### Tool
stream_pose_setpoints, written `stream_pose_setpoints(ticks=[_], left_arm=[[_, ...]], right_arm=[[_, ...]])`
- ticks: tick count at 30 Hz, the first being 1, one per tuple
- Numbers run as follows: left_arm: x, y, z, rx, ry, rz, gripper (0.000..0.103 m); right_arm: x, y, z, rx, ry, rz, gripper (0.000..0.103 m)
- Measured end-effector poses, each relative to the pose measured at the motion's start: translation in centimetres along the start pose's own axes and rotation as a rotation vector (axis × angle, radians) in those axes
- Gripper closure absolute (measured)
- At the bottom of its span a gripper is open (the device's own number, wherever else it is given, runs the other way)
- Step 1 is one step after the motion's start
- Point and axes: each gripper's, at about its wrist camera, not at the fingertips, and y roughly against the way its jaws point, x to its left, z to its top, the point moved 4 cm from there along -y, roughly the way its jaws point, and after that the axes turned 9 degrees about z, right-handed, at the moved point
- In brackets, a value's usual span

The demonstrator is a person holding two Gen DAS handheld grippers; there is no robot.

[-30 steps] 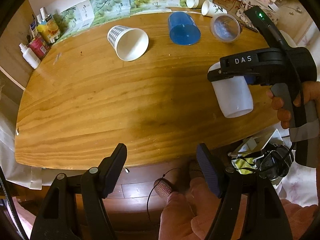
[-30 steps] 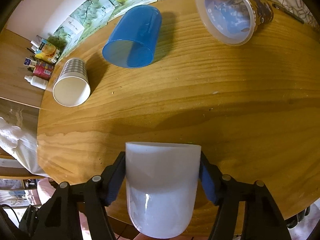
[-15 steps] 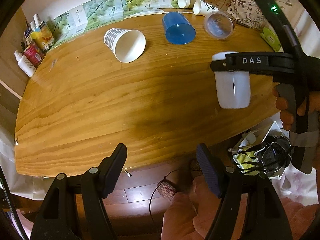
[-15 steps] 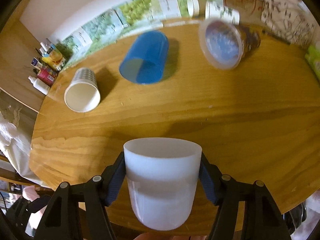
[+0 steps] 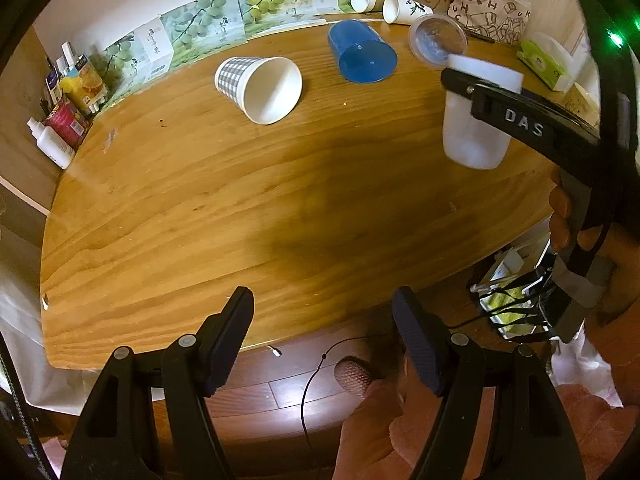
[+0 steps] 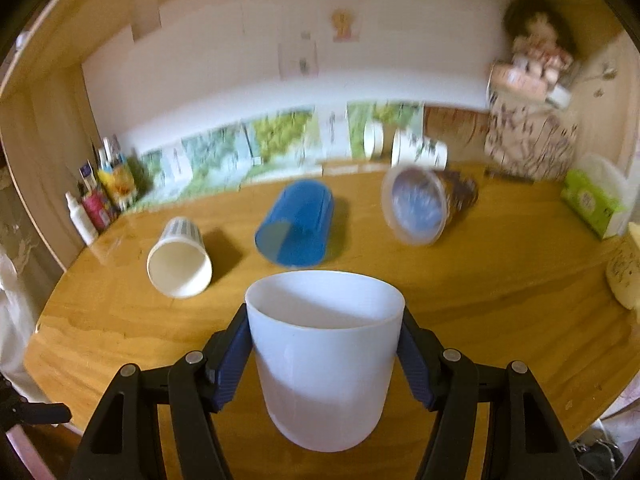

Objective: Flip cup upright

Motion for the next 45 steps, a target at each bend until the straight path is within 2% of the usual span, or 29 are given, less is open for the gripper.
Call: stream_pose_setpoints(ticks=[6,14,30,45], left_arm=[[1.0,-0.4,0.0,0.003,-0.014,0.015,0.027],[1.5,-1.0,0.0,-0.001,-0.037,0.050,0.027],[1.2,-1.3,0.2,0.009,-0.077,0.065,0.027],[0.6,-1.2,0.1,-0.003,-0.095,0.031,0.027]], right_arm=[[0.1,0.7,-0.7,-0.132,-0.014,-0.016,0.035],[0.3,0.2,-2.2,-0.176,-0.017,-0.047,0.035],[0.3,-0.4,-3.2,-0.204,0.038,-0.062,0.035],[1.3,0.5,-4.2,-0.166,0.116,-0.058,0.035]])
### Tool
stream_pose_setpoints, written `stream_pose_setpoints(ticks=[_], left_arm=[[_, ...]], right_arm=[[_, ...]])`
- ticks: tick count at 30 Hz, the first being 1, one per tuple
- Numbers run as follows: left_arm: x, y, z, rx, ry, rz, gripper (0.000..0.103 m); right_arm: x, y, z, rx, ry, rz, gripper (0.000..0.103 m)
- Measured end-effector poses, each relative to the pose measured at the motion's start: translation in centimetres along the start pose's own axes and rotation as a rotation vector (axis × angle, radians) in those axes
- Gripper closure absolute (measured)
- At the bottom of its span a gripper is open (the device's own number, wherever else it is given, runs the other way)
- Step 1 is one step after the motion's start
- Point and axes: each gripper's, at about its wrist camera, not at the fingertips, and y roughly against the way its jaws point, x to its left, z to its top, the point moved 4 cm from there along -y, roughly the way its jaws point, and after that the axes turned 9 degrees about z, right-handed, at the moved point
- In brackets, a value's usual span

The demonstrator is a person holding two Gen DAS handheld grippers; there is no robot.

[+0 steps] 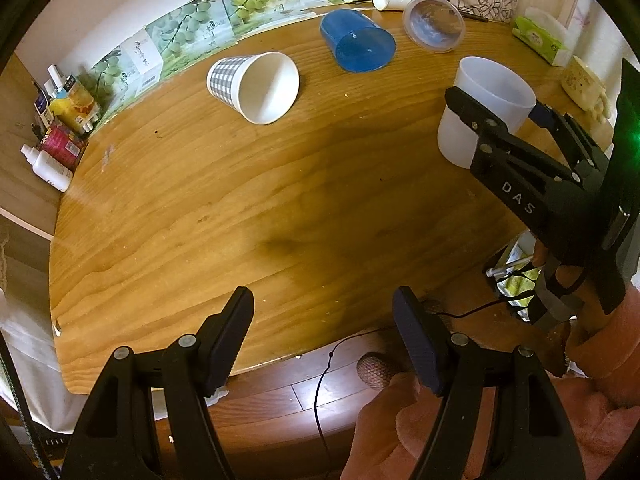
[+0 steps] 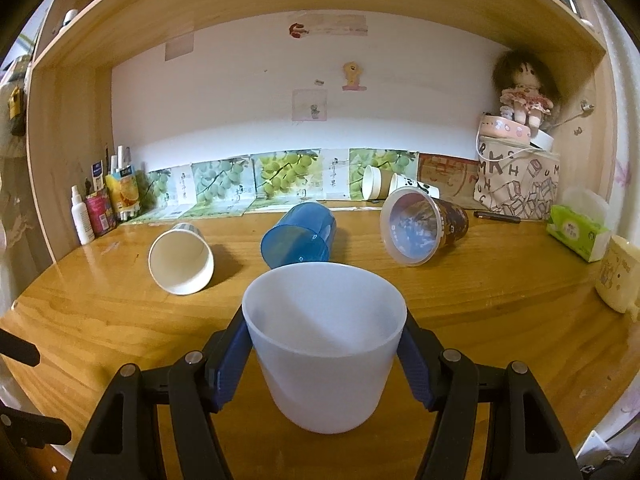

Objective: Flip cup upright

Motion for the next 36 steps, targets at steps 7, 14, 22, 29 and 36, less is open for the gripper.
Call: stream_pose_setpoints(ticks=[7,14,22,29,36], left_arm=[[0.0,0.1,-0.7,0.005,0.021,-0.010,0.027],[0.0,0.1,-1.6,0.020,0.078,-0.033,0.027],[-1.2,-0.3,-3.3,0.109,0.125,-0.012,0.027],[-2.2,1.7,-4.0,0.128,0.203,0.018,0.027],[-3.2,5.6,-4.6,0.163,0.322,0.020,0.027]], right_arm=[[0.2,0.1,-0.2,0.028,0.009,-0.003,0.032],[0.4,0.5,-1.8,0.127,0.032,0.011,0.024],[-1.0,3.8,-4.2,0.338,-0.039,-0.022,0.021],[-3.4,8.2,-3.6,0.573,-0.219,-0.032,0.021],[-3.8,12.9,-1.1,0.678,-0.262,-0.015,0.021]])
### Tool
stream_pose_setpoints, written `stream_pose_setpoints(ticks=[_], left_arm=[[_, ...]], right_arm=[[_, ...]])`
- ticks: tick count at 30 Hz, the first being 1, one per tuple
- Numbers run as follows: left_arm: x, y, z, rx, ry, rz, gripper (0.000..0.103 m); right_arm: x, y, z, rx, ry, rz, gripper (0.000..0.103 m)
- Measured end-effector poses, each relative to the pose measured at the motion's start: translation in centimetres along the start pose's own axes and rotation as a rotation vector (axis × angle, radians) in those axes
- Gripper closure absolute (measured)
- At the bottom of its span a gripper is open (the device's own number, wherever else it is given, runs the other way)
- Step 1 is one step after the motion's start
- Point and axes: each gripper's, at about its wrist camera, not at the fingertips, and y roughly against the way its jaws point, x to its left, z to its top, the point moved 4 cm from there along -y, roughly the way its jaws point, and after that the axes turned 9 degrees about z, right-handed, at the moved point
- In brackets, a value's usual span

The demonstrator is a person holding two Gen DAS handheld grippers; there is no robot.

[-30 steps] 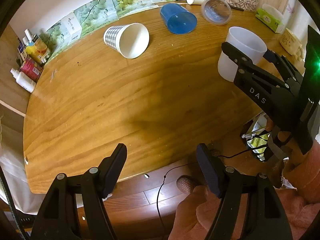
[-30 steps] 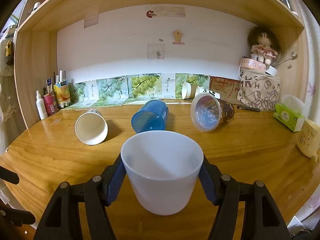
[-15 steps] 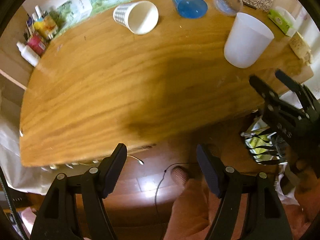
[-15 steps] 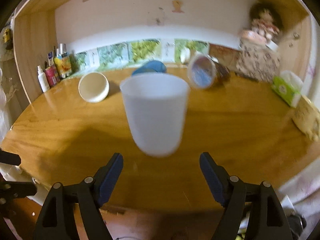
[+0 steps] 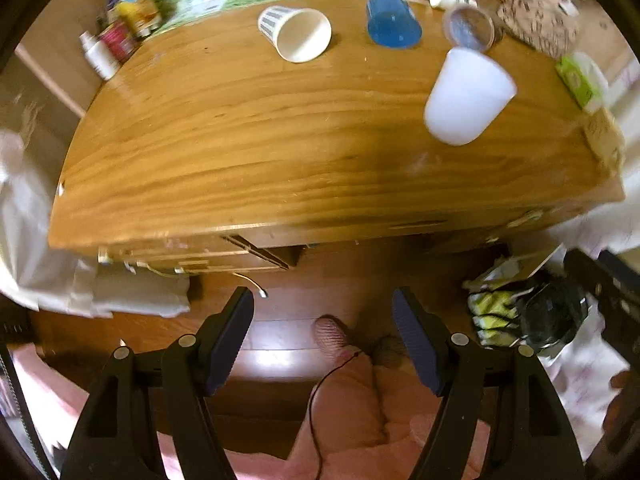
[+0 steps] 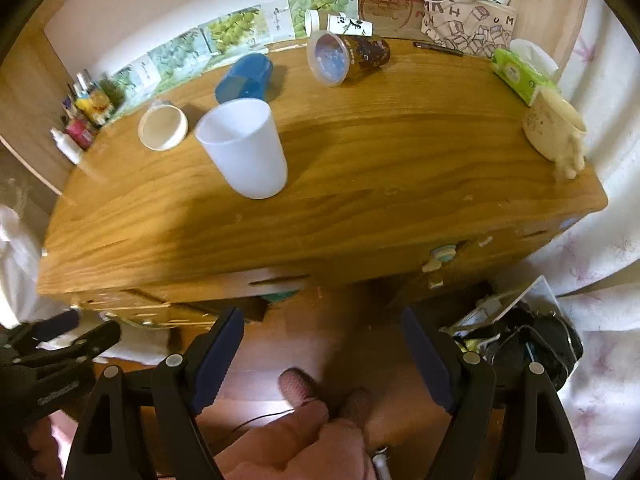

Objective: Flip cup upright

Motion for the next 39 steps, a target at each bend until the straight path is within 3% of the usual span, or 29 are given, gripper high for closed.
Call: stream_pose_setpoints(ticks=[10,15,18,22,25,27,29,31,39], left_arm=[[-1.2,8.9,-2.3,-0.200,0.097,0.041,0.027],[-1.4,12.5,-4.0,-0.328,0.151,0.093,0.026],[-1.4,14.5,-4.7,-0.404,0.181,0.048,0.017],[-1.1,17.2,-5.8,-0.522,0.223,0.045,0.015],[-0.9,18.6,-6.5,-0.583,0.246,0.069,0.009],[-0.8,19.5,-6.9,-0.629,0.259,0.075,0.000],[-0.8,20.1,-7.2,-0.660,0.266,0.084,0.000],[-1.0,20.4,-7.5,-0.674,0.265,0.109,0.000],[-1.4,21.3,-8.6,-0.713,0.267,0.142,0.000]], right_arm=[[1.0,8.6,-2.4,-0.017,0.069,0.096,0.020],[0.9,12.6,-3.4,-0.121,0.138,0.103,0.020],[0.6,14.6,-3.7,-0.194,0.155,0.125,0.020],[0.0,16.8,-4.4,-0.296,0.167,0.142,0.014],[-0.4,17.9,-4.6,-0.352,0.169,0.154,0.014],[-0.8,18.5,-4.6,-0.386,0.165,0.157,0.014],[-1.0,18.9,-4.7,-0.407,0.160,0.163,0.012],[-1.2,19.3,-4.8,-0.427,0.162,0.158,0.000],[-0.4,20.6,-5.7,-0.490,0.206,0.173,0.000]])
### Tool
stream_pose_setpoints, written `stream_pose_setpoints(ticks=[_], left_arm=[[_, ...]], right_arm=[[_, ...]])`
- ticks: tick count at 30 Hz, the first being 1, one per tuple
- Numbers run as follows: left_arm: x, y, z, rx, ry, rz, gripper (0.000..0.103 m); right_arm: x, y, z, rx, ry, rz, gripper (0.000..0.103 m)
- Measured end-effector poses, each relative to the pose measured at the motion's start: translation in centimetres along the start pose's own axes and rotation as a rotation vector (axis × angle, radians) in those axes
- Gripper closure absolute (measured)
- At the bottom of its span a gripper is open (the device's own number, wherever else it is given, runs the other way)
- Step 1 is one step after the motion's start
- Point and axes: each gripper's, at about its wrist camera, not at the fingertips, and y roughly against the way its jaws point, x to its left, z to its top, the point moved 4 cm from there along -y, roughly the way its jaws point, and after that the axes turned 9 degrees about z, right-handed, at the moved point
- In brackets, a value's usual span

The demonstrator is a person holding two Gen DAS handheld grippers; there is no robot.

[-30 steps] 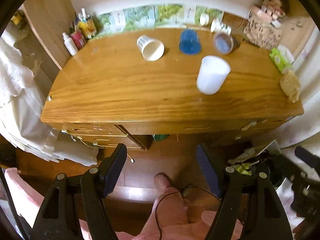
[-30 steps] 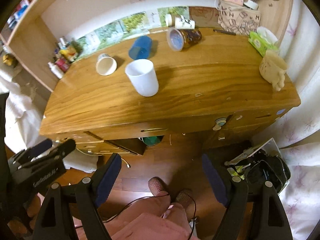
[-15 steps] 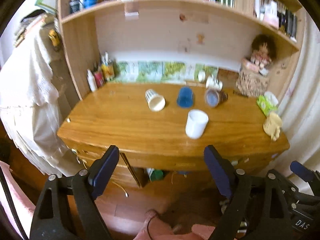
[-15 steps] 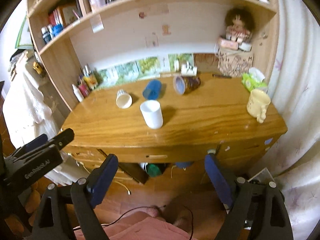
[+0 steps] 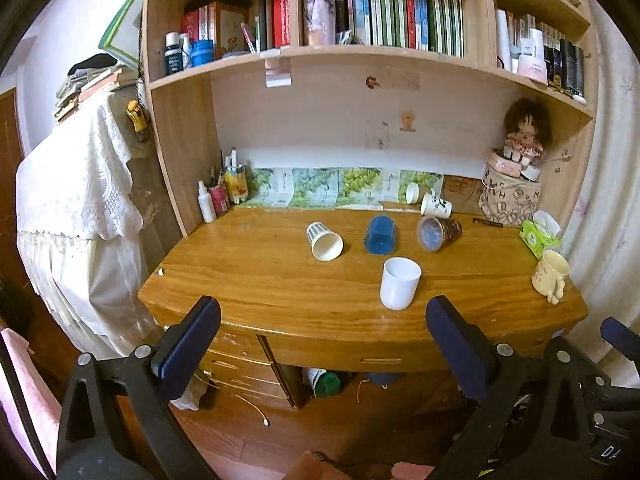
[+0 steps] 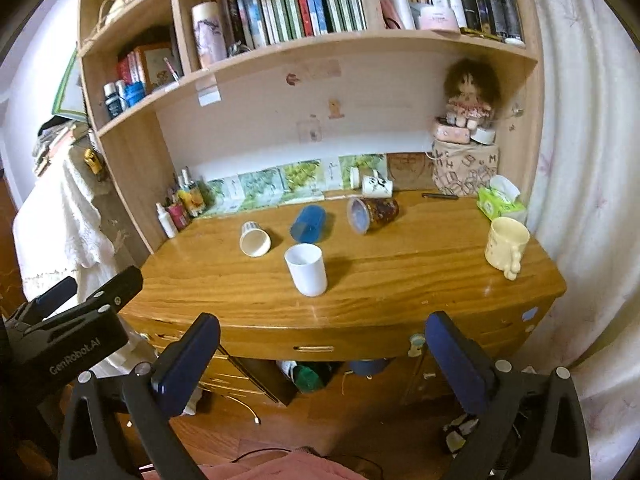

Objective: Flip cup upright

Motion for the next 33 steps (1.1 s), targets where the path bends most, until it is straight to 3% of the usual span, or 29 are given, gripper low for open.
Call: stream_pose_setpoints(ticks=[33], left_arm=[[-3.1,-0.4,0.7,-0.018,-0.036,-0.044,0.000]], right_arm=[[-2.3,-0.8,0.6,0.012,-0.021,-0.032,0.000]])
